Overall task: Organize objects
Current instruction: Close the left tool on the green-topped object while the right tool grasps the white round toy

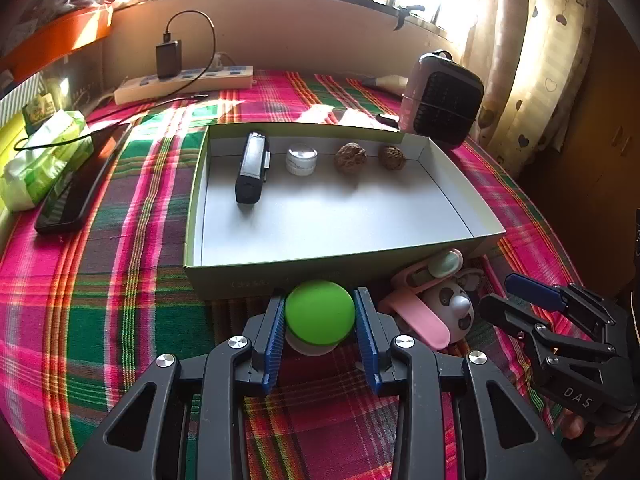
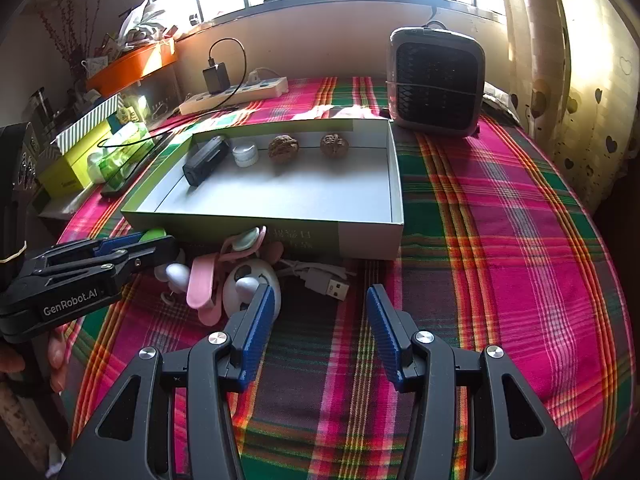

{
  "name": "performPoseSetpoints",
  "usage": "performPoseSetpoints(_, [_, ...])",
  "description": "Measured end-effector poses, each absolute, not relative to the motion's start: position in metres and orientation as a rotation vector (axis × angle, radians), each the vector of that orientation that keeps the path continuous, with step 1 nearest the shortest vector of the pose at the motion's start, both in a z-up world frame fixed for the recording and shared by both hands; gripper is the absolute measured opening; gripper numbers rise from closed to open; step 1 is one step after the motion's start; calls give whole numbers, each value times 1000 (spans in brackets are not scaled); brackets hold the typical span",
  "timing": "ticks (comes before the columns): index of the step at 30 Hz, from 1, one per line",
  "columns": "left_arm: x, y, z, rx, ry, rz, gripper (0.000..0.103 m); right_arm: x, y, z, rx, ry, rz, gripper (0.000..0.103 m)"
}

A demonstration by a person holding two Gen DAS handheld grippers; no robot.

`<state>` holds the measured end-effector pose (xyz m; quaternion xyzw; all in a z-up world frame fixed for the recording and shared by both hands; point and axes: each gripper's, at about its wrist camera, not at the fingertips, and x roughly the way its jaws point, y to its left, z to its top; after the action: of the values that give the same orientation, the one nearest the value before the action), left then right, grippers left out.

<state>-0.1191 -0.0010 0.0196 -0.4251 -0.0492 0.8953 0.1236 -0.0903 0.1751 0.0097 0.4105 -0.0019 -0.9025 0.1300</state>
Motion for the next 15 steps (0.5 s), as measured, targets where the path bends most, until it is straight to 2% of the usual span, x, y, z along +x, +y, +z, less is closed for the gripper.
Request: performPoseSetpoints(15, [-111, -26, 18, -1257, -178, 2638, 31, -95, 146, 1, 1207, 43, -2542, 49])
